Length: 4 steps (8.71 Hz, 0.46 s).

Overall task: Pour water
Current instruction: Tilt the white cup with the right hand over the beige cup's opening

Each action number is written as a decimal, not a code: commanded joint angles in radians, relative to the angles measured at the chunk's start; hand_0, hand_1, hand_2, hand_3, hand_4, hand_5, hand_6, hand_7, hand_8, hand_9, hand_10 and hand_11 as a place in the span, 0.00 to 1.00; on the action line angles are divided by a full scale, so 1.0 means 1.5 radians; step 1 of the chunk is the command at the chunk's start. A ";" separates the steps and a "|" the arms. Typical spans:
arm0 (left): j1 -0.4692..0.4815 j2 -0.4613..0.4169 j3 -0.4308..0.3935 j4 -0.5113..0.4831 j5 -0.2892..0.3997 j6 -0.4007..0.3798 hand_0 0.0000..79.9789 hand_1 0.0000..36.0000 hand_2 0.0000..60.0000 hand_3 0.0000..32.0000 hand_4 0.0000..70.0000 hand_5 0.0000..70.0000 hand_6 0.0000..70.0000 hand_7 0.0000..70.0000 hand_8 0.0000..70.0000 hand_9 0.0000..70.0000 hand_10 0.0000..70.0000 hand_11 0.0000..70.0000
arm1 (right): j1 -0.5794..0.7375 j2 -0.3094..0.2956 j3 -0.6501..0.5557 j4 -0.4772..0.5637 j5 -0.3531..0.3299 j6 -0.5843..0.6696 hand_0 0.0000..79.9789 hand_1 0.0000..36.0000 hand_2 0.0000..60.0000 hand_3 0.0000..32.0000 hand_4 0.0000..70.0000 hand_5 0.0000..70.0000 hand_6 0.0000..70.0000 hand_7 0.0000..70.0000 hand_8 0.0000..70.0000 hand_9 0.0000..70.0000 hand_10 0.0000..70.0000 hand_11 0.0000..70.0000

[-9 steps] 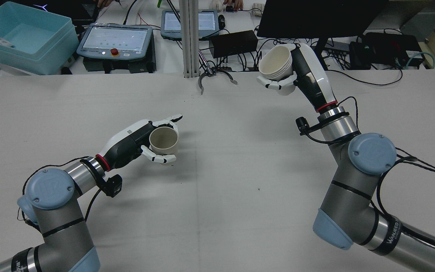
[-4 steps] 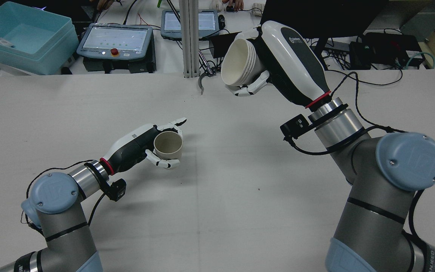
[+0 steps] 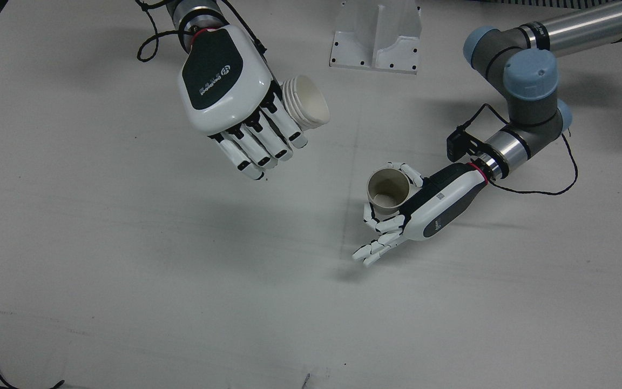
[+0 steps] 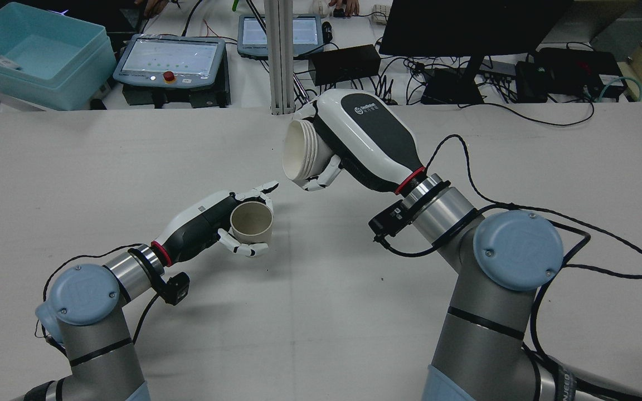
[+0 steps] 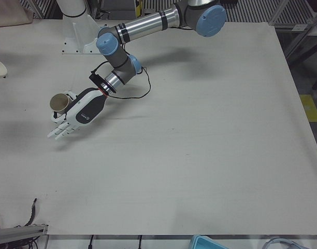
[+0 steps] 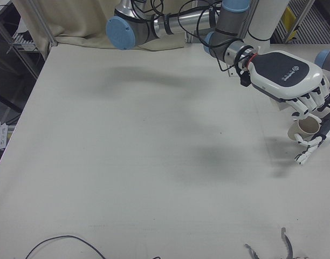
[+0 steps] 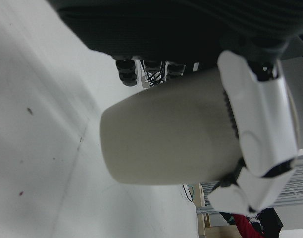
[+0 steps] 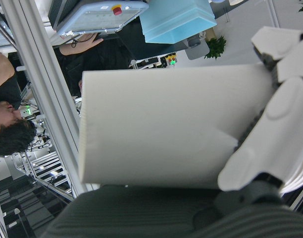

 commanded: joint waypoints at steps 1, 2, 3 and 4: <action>0.005 -0.002 0.001 0.000 -0.006 0.001 0.61 1.00 1.00 0.00 0.42 1.00 0.05 0.12 0.03 0.04 0.08 0.15 | -0.012 0.057 -0.059 -0.042 -0.018 -0.003 0.67 0.86 1.00 0.00 0.66 1.00 0.92 1.00 0.78 1.00 0.52 0.75; 0.004 -0.005 0.000 0.000 -0.006 0.000 0.61 1.00 1.00 0.00 0.42 1.00 0.05 0.12 0.03 0.04 0.08 0.15 | -0.011 0.055 -0.060 -0.042 -0.018 -0.003 0.67 0.84 1.00 0.00 0.65 1.00 0.90 1.00 0.77 1.00 0.52 0.75; 0.002 -0.006 -0.003 0.002 -0.005 -0.002 0.62 1.00 1.00 0.00 0.42 1.00 0.05 0.13 0.03 0.04 0.08 0.15 | -0.010 0.050 -0.053 -0.042 -0.018 -0.003 0.66 0.83 1.00 0.00 0.64 1.00 0.90 1.00 0.77 1.00 0.52 0.75; -0.010 -0.005 -0.008 0.006 -0.004 -0.012 0.62 1.00 1.00 0.00 0.43 1.00 0.05 0.13 0.03 0.05 0.08 0.15 | 0.003 0.041 -0.023 -0.042 -0.011 0.002 0.66 0.82 1.00 0.00 0.63 1.00 0.89 1.00 0.76 1.00 0.52 0.75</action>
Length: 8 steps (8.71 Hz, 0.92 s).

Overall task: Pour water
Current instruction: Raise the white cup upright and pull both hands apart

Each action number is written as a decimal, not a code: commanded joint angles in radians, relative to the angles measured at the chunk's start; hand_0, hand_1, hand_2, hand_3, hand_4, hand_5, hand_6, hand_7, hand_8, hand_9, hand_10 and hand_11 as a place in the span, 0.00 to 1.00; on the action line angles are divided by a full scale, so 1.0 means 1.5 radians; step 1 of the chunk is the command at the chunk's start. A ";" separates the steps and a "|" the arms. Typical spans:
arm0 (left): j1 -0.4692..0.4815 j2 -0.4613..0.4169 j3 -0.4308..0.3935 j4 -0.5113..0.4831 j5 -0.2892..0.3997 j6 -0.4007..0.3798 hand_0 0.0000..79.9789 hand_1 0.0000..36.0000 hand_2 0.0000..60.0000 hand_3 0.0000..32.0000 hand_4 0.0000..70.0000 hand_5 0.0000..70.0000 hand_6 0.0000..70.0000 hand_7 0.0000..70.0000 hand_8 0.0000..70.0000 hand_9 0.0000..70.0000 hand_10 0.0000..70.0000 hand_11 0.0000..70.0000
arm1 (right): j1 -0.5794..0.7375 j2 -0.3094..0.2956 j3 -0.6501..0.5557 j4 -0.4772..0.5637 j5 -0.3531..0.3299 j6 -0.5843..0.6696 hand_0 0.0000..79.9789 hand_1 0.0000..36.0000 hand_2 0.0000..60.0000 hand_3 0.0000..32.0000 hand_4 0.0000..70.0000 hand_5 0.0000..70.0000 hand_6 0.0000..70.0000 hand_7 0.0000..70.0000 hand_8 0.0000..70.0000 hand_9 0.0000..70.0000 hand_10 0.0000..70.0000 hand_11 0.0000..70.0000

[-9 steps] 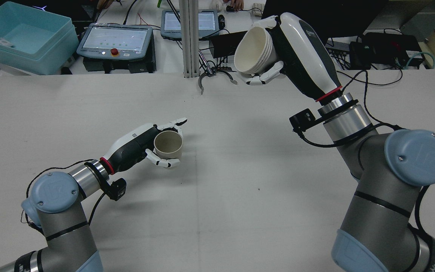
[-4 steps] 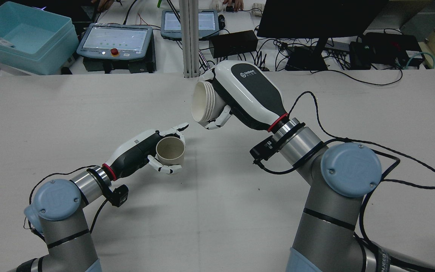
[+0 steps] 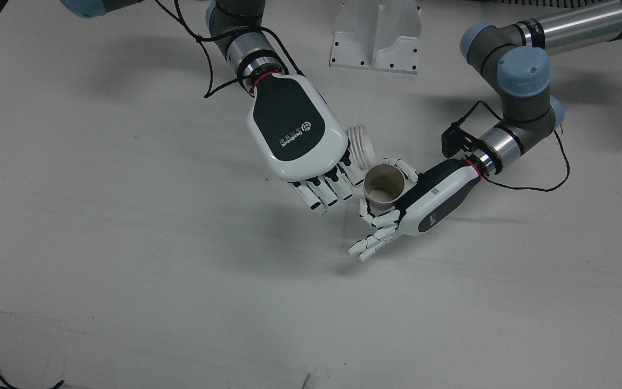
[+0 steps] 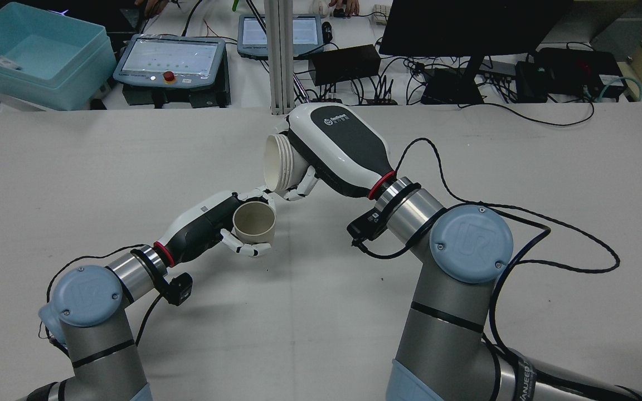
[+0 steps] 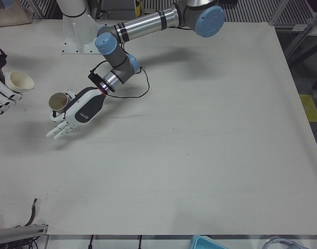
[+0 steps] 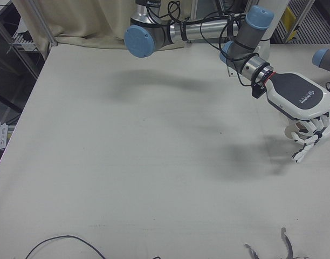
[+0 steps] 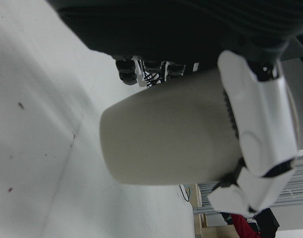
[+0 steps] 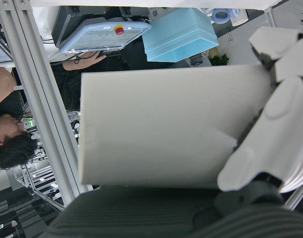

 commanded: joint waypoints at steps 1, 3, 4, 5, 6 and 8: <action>-0.043 0.005 -0.017 0.014 0.001 -0.026 0.62 1.00 1.00 0.00 0.43 1.00 0.05 0.13 0.03 0.04 0.08 0.15 | 0.047 -0.028 0.063 0.007 0.020 0.021 0.65 0.74 1.00 0.00 0.60 1.00 0.86 1.00 0.74 1.00 0.50 0.73; -0.123 0.044 -0.023 0.027 0.005 -0.082 0.62 1.00 1.00 0.00 0.43 1.00 0.05 0.13 0.02 0.04 0.07 0.15 | 0.111 -0.076 0.062 0.021 0.100 0.198 0.62 0.58 0.98 0.00 0.59 1.00 0.83 1.00 0.73 0.98 0.50 0.72; -0.162 0.067 -0.023 0.027 0.006 -0.104 0.61 1.00 1.00 0.00 0.43 1.00 0.04 0.12 0.02 0.04 0.07 0.15 | 0.132 -0.125 0.062 0.069 0.136 0.284 0.62 0.58 1.00 0.00 0.59 1.00 0.82 1.00 0.73 0.99 0.50 0.72; -0.191 0.094 -0.021 0.027 0.006 -0.129 0.62 1.00 1.00 0.00 0.43 1.00 0.05 0.12 0.02 0.04 0.07 0.15 | 0.146 -0.163 0.060 0.123 0.167 0.330 0.62 0.60 1.00 0.00 0.58 1.00 0.81 1.00 0.74 1.00 0.49 0.71; -0.217 0.118 -0.019 0.027 0.005 -0.145 0.61 1.00 1.00 0.00 0.43 1.00 0.05 0.12 0.02 0.04 0.07 0.15 | 0.148 -0.180 0.059 0.136 0.192 0.366 0.63 0.62 1.00 0.00 0.57 1.00 0.81 1.00 0.74 1.00 0.50 0.71; -0.268 0.218 -0.020 -0.024 -0.001 -0.159 0.61 1.00 1.00 0.00 0.42 1.00 0.05 0.12 0.02 0.04 0.08 0.15 | 0.148 -0.218 0.048 0.138 0.221 0.471 0.62 0.58 0.99 0.00 0.57 1.00 0.80 0.99 0.74 1.00 0.50 0.72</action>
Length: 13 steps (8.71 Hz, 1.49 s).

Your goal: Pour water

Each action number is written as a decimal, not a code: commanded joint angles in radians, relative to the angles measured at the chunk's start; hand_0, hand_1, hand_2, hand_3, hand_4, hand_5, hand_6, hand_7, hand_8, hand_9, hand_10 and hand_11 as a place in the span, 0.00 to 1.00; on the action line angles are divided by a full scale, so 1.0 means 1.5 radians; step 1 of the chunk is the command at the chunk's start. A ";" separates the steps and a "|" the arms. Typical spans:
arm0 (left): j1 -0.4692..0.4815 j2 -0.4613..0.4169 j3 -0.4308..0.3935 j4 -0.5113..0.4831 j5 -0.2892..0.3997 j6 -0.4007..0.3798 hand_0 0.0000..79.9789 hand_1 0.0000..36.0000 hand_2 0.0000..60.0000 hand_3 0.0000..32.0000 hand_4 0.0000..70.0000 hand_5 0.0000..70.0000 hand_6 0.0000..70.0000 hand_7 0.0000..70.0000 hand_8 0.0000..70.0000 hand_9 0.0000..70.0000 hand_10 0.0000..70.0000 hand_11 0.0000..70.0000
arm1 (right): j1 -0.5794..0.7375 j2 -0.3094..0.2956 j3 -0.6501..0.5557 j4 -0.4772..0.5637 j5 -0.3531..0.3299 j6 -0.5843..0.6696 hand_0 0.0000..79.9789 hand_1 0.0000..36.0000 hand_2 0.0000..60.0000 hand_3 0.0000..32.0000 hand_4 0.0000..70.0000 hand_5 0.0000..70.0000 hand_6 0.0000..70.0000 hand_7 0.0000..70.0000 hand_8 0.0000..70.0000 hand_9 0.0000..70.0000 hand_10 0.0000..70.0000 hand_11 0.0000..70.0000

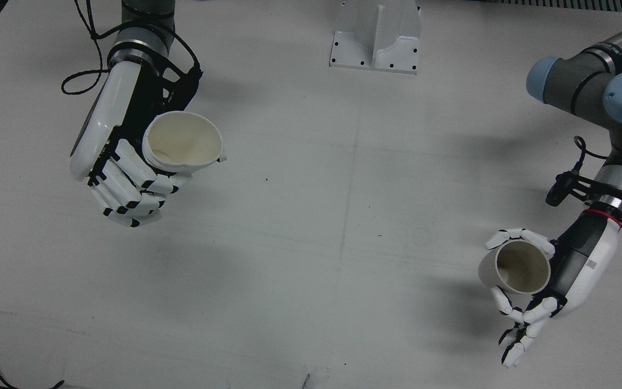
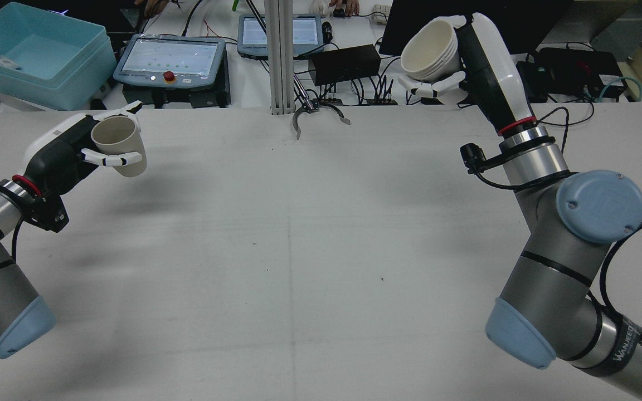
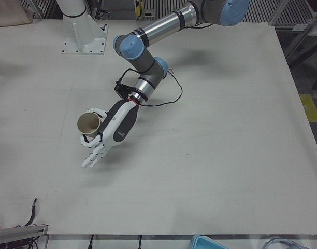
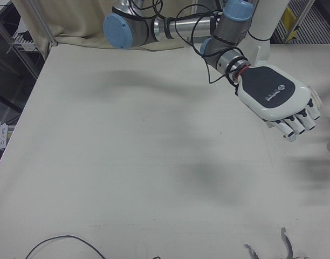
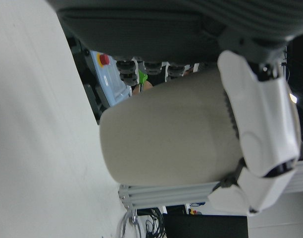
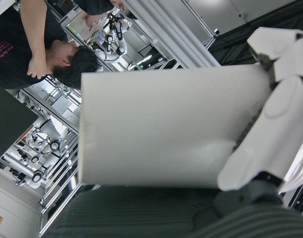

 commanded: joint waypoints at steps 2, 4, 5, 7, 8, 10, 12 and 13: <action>-0.063 0.200 0.004 -0.121 -0.051 -0.020 0.59 1.00 1.00 0.00 0.40 1.00 0.04 0.11 0.02 0.04 0.07 0.14 | 0.007 -0.079 -0.068 0.017 0.040 0.252 0.61 0.53 0.92 0.00 0.55 1.00 0.78 0.97 0.73 1.00 0.50 0.71; -0.061 0.238 0.035 -0.179 -0.075 -0.010 0.57 1.00 1.00 0.00 0.37 0.99 0.05 0.11 0.02 0.04 0.07 0.13 | 0.006 -0.087 -0.131 0.014 0.038 0.361 0.61 0.50 0.88 0.00 0.53 1.00 0.78 0.97 0.76 1.00 0.52 0.75; -0.060 0.240 0.087 -0.226 -0.089 -0.009 0.55 1.00 1.00 0.00 0.35 0.97 0.04 0.10 0.02 0.04 0.07 0.13 | 0.002 -0.094 -0.141 0.014 0.038 0.361 0.60 0.48 0.85 0.00 0.52 1.00 0.79 0.97 0.76 1.00 0.53 0.76; -0.057 0.240 0.170 -0.307 -0.099 0.002 0.52 1.00 1.00 0.00 0.32 0.94 0.03 0.08 0.01 0.03 0.06 0.12 | 0.000 -0.094 -0.147 0.014 0.035 0.360 0.60 0.45 0.81 0.00 0.50 1.00 0.78 0.96 0.75 1.00 0.53 0.75; -0.053 0.240 0.209 -0.346 -0.099 0.009 0.52 0.97 1.00 0.00 0.32 0.92 0.03 0.07 0.01 0.03 0.06 0.11 | -0.003 -0.093 -0.152 0.013 0.035 0.360 0.60 0.45 0.81 0.00 0.50 1.00 0.78 0.96 0.75 1.00 0.52 0.74; -0.053 0.240 0.243 -0.375 -0.099 0.010 0.52 0.75 1.00 0.00 0.30 0.83 0.03 0.07 0.01 0.03 0.05 0.10 | -0.008 -0.086 -0.165 0.013 0.036 0.360 0.60 0.44 0.80 0.00 0.50 1.00 0.79 0.96 0.75 1.00 0.52 0.74; -0.053 0.241 0.282 -0.423 -0.099 0.013 0.53 0.34 0.45 0.00 0.28 0.62 0.03 0.07 0.00 0.02 0.04 0.07 | -0.009 -0.086 -0.165 0.013 0.037 0.360 0.59 0.43 0.78 0.00 0.50 1.00 0.79 0.96 0.75 1.00 0.52 0.74; -0.054 0.241 0.287 -0.437 -0.099 0.013 0.49 0.13 0.09 0.00 0.30 0.52 0.03 0.09 0.00 0.01 0.04 0.06 | -0.011 -0.086 -0.165 0.013 0.037 0.359 0.59 0.42 0.77 0.00 0.49 1.00 0.78 0.96 0.74 1.00 0.51 0.73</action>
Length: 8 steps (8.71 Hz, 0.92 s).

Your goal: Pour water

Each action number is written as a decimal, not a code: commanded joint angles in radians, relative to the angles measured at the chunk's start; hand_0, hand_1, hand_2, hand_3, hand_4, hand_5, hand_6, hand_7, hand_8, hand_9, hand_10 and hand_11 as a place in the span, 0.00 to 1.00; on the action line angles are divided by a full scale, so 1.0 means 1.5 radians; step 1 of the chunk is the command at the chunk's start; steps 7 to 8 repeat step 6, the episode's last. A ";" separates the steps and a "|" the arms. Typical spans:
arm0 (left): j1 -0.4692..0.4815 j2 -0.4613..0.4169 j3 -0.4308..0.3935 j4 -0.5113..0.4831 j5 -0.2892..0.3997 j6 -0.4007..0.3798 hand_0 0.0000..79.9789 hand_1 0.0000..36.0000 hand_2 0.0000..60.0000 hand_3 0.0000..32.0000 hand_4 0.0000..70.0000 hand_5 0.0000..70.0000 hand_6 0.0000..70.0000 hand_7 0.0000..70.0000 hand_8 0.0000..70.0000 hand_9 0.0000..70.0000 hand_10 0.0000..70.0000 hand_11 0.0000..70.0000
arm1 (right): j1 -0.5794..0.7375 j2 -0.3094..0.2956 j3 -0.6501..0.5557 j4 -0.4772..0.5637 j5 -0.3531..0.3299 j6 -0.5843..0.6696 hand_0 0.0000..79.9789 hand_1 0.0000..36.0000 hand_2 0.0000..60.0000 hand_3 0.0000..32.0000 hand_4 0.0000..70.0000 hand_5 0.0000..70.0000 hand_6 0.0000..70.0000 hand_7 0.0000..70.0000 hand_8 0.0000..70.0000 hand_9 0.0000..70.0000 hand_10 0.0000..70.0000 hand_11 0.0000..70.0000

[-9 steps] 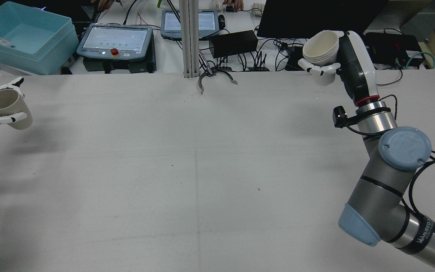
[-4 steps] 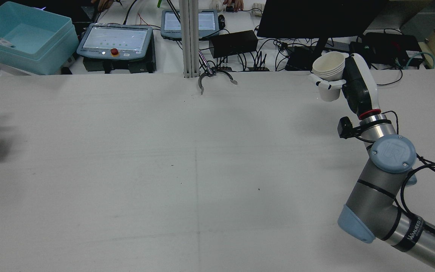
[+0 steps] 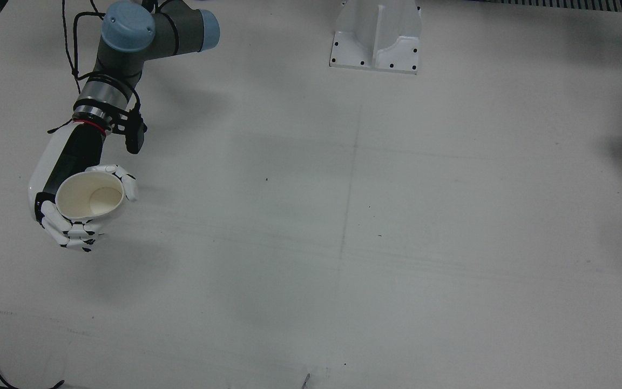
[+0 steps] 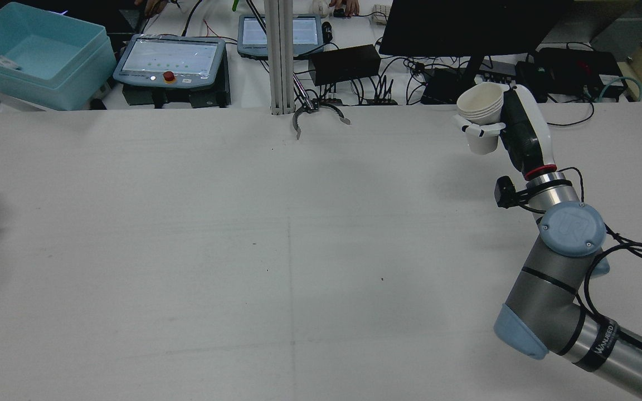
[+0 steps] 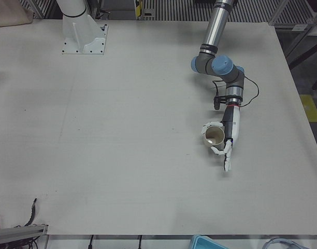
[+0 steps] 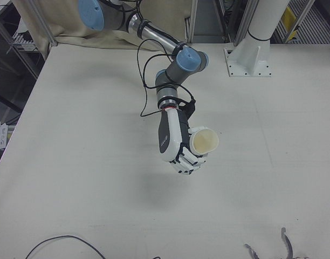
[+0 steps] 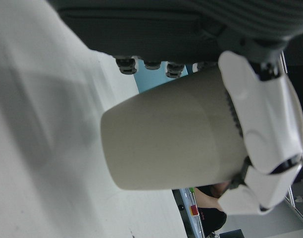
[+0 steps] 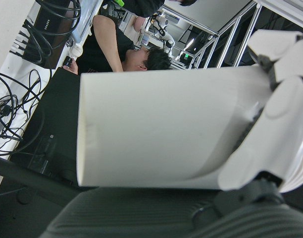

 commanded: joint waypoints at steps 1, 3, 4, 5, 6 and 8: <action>-0.001 0.002 0.028 -0.049 0.000 0.000 0.42 0.06 0.04 0.00 0.29 0.38 0.03 0.10 0.00 0.00 0.03 0.05 | -0.008 0.001 -0.001 0.000 0.001 -0.001 0.59 0.42 0.77 0.00 0.49 1.00 0.78 0.96 0.74 1.00 0.51 0.73; -0.001 0.012 0.025 -0.068 0.000 -0.001 0.33 0.01 0.00 0.00 0.24 0.01 0.00 0.06 0.00 0.00 0.02 0.02 | -0.009 0.001 -0.001 0.000 0.001 -0.001 0.59 0.41 0.77 0.00 0.49 1.00 0.78 0.96 0.74 1.00 0.51 0.73; -0.002 0.017 0.026 -0.072 0.000 -0.003 0.30 0.01 0.00 0.00 0.18 0.00 0.00 0.04 0.00 0.00 0.01 0.01 | -0.009 0.001 -0.001 0.000 0.001 -0.001 0.59 0.41 0.77 0.00 0.49 1.00 0.78 0.96 0.74 1.00 0.51 0.73; -0.001 0.029 0.023 -0.080 0.000 -0.005 0.32 0.03 0.00 0.00 0.14 0.00 0.00 0.02 0.00 0.00 0.00 0.01 | -0.009 0.001 -0.001 0.000 0.001 -0.001 0.59 0.41 0.76 0.00 0.49 1.00 0.78 0.96 0.74 1.00 0.51 0.73; -0.003 0.031 0.021 -0.082 0.000 -0.010 0.34 0.03 0.00 0.00 0.13 0.00 0.00 0.03 0.00 0.00 0.00 0.01 | -0.009 0.002 0.000 0.000 0.001 -0.001 0.59 0.41 0.76 0.00 0.48 1.00 0.78 0.96 0.74 1.00 0.51 0.72; -0.003 0.031 0.021 -0.082 0.000 -0.010 0.34 0.03 0.00 0.00 0.13 0.00 0.00 0.03 0.00 0.00 0.00 0.01 | -0.009 0.002 0.000 0.000 0.001 -0.001 0.59 0.41 0.76 0.00 0.48 1.00 0.78 0.96 0.74 1.00 0.51 0.72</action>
